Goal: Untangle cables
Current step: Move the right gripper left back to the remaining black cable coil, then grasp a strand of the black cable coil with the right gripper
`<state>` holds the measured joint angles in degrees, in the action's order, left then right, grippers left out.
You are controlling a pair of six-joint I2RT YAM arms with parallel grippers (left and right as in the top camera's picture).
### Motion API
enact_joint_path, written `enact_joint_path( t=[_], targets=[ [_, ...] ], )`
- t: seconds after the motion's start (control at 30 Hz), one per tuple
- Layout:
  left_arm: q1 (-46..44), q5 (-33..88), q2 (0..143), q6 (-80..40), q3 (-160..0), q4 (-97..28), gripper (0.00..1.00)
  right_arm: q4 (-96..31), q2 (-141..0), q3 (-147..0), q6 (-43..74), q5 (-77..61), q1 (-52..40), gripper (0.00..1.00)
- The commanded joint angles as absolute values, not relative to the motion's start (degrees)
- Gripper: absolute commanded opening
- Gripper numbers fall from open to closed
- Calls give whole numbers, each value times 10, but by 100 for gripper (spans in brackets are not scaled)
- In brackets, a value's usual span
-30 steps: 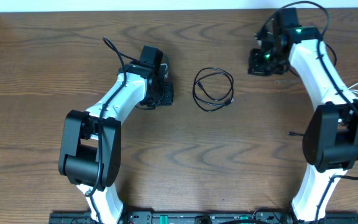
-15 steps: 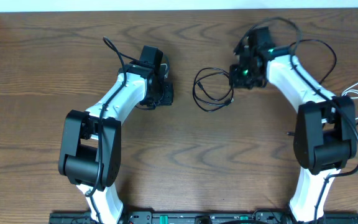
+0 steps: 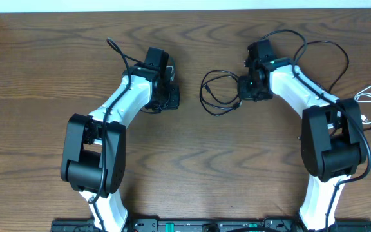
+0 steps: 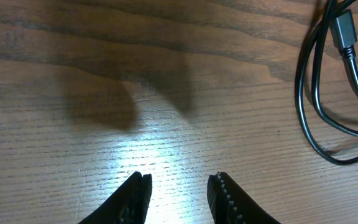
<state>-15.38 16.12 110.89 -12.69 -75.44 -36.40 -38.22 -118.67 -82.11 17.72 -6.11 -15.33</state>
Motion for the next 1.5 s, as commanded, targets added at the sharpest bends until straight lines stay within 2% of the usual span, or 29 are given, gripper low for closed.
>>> enact_joint_path(
  t=[0.0, 0.53, 0.9, 1.3, 1.47],
  targets=[
    [-152, 154, 1117, -128, -752, -366, 35, -372, -1192, -816, 184, -44, -166, 16],
    [-152, 154, 1117, -133, -752, -366, 36, -292, -1192, -816, 185, -47, -178, 17],
    [-152, 154, 1117, -133, -752, -366, 36, -306, -1192, -798, 184, -41, -205, 18],
    [-152, 154, 1117, -133, -752, -366, 36, -368, -1192, -794, 184, 145, -216, 21],
    [-152, 154, 1117, -135, -752, -366, 36, -386, -1192, -794, 184, 162, -216, 24]
  ],
)
